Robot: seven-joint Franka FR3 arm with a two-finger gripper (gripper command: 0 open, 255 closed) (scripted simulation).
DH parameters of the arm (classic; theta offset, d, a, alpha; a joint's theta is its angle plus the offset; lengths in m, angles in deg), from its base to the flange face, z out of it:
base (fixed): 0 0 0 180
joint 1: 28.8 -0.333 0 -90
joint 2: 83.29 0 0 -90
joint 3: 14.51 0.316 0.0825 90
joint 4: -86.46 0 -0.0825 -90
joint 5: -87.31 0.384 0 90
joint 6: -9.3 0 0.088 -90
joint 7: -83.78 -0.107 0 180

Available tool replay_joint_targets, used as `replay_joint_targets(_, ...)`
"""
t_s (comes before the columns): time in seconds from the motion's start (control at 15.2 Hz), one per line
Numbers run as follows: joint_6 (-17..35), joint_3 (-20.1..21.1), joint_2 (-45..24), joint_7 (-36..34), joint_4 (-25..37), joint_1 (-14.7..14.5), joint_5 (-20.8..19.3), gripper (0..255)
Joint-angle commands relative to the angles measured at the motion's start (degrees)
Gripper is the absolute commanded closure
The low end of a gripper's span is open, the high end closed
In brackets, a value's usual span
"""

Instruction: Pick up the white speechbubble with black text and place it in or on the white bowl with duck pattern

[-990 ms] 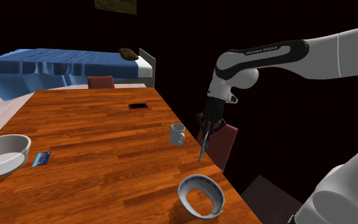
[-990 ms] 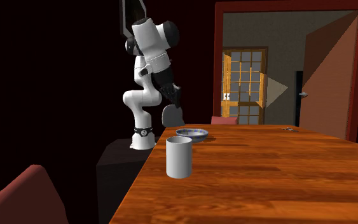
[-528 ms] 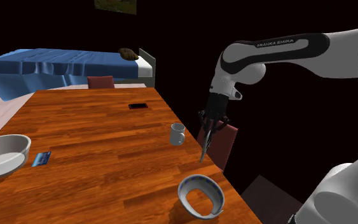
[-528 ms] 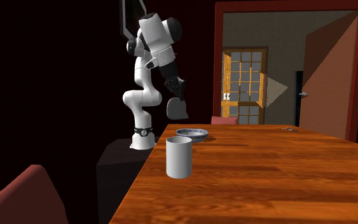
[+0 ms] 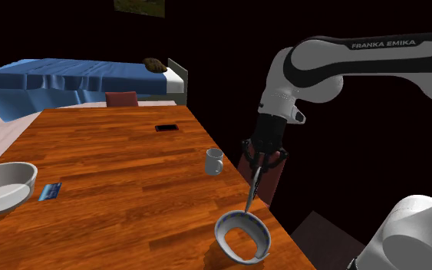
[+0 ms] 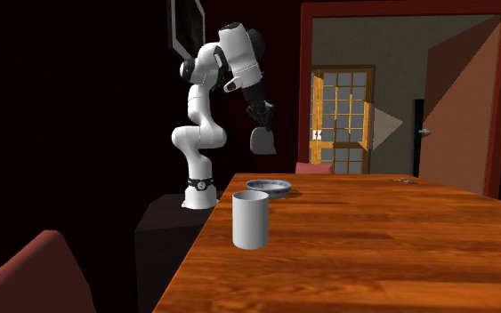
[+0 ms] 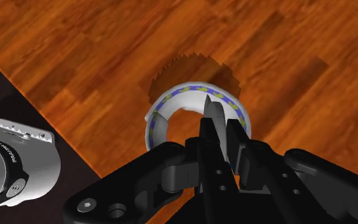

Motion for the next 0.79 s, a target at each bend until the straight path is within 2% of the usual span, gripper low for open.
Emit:
replay_joint_targets(0.0,-0.36,1.46,2.5,-2.56,-0.83,-1.28,1.65,255)
replay_joint_targets(0.73,7.27,3.22,1.02,1.08,-7.72,-1.6,3.28,255)
